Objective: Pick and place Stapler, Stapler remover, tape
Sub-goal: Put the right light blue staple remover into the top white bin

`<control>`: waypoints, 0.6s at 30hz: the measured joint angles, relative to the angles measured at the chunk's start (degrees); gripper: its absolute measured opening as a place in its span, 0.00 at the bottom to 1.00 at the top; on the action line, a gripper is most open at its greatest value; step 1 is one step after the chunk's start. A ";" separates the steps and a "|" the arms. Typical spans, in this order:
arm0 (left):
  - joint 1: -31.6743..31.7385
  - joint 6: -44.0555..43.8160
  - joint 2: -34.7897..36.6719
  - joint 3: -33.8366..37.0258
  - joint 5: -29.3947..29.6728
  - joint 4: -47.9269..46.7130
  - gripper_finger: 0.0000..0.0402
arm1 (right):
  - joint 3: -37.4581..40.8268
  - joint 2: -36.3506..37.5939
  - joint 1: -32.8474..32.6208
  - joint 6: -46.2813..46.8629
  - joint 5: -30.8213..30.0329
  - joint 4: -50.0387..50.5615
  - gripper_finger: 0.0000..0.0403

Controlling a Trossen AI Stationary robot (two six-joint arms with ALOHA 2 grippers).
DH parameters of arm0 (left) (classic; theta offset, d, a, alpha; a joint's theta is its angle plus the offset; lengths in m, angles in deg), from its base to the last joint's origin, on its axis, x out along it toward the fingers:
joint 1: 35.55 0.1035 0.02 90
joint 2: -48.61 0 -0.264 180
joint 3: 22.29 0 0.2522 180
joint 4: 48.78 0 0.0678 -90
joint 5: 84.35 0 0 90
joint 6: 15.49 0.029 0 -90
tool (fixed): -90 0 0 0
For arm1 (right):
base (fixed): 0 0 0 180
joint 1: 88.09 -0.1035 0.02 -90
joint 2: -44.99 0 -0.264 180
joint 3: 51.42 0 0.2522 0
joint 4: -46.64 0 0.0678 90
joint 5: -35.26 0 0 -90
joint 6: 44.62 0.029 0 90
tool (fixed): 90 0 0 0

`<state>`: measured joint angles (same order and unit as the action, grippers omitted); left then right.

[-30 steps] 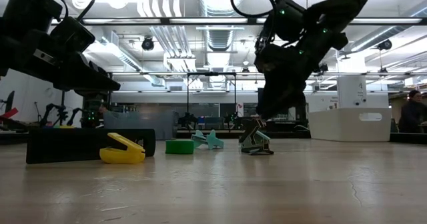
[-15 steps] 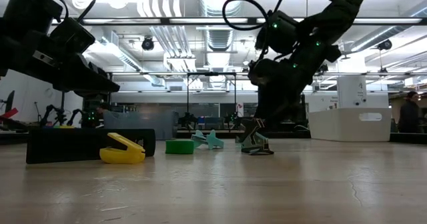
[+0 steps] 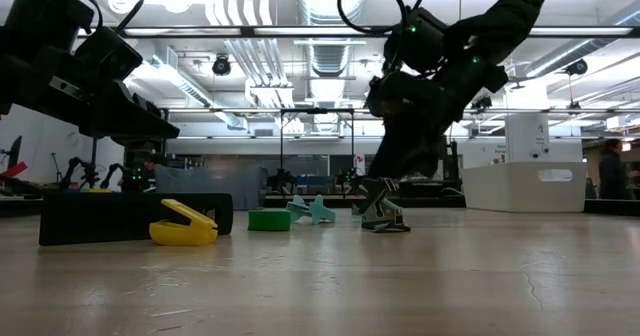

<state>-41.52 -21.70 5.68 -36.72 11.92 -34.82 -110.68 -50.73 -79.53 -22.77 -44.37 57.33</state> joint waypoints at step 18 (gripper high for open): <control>0.00 0.00 0.00 -0.01 0.01 -0.37 0.05 | 0.11 -3.72 -0.05 -1.51 0.25 -4.17 0.21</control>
<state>-41.52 -21.70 5.68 -36.72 11.93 -35.19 -110.57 -54.44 -79.58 -24.29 -44.11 53.17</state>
